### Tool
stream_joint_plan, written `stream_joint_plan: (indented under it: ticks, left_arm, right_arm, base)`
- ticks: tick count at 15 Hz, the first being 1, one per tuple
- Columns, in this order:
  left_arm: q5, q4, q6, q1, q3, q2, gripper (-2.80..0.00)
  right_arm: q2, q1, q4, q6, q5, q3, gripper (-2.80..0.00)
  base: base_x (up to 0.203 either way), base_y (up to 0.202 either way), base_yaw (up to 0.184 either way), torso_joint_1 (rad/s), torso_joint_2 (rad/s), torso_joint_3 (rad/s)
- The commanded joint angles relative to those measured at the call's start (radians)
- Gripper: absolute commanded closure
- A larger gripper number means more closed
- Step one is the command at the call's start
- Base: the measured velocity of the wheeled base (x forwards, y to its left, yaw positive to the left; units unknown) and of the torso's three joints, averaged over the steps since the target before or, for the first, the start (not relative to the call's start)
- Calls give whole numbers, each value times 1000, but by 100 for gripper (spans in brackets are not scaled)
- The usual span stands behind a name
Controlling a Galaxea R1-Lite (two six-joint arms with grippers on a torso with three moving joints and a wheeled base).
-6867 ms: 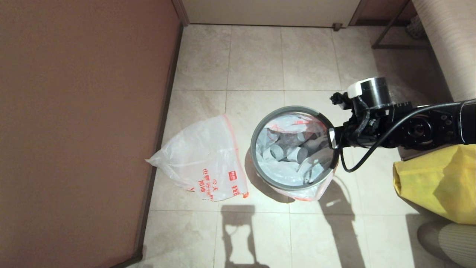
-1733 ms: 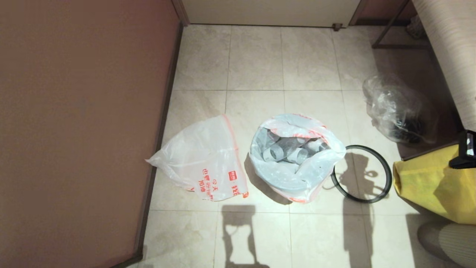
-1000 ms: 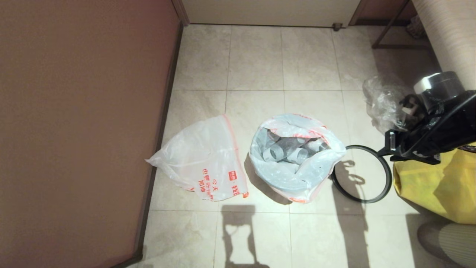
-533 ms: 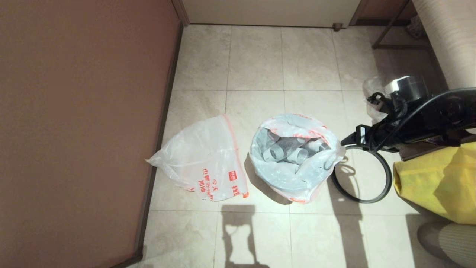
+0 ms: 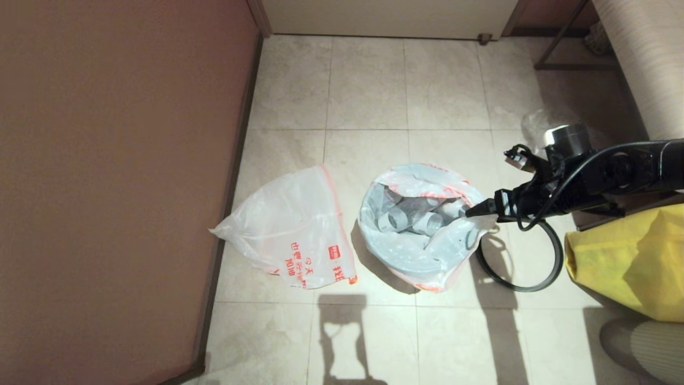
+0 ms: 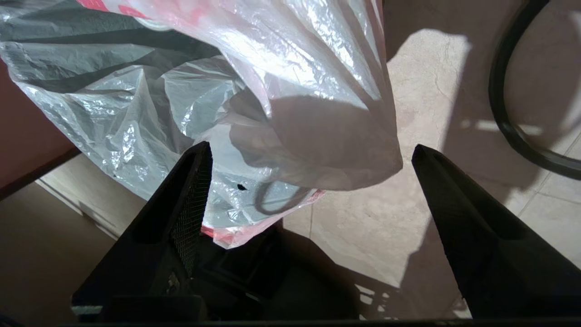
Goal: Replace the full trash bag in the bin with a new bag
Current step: Place the trash bag on the floor
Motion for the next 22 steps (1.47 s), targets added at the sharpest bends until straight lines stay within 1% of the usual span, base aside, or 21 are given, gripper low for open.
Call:
stream_joint_plan:
  ticks: [1,4,5,6,11,13,15,18,19,20,21,22]
  left_arm:
    - [0,-1,0,0,0,1,0]
    - [0,-1,0,0,0,1,0]
    - [0,0,0,0,0,1,0]
    - [0,-1,0,0,0,1,0]
    - [0,-1,0,0,0,1,0]
    - [0,0,0,0,0,1,0]
    - [0,-1,0,0,0,1,0]
    - [0,0,0,0,0,1,0]
    - [0,0,0,0,0,1,0]
    - [0,-1,0,0,0,1,0]
    - [0,-1,0,0,0,1,0]
    - [0,-1,0,0,0,1,0]
  right_arm:
    - [38,0,2,-5,4,-26,-280]
    - [78,0,-30,-16,9,-82,-280]
    - [88,-1,-50,-16,10,-97,-53]
    - [88,-1,-52,-14,11,-104,0]
    - [59,-7,-25,-8,2,-93,0]
    - [10,-7,66,-11,2,-94,0]
    - [-42,-3,124,-10,1,-95,0]
    - [-142,37,279,-3,3,-101,0]
    - [-176,77,331,27,3,-101,0]
    - [-209,121,362,92,4,-101,0]
    - [-234,155,377,154,6,-102,0]
    - [-249,179,383,181,7,-118,0]
  base:
    - [0,0,0,0,0,0]
    - [0,0,0,0,0,0]
    - [0,0,0,0,0,0]
    - [0,0,0,0,0,0]
    - [0,0,0,0,0,0]
    - [0,0,0,0,0,0]
    - [0,0,0,0,0,0]
    - [0,0,0,0,0,0]
    - [0,0,0,0,0,0]
    - [0,0,0,0,0,0]
    - [0,0,0,0,0,0]
    - [0,0,0,0,0,0]
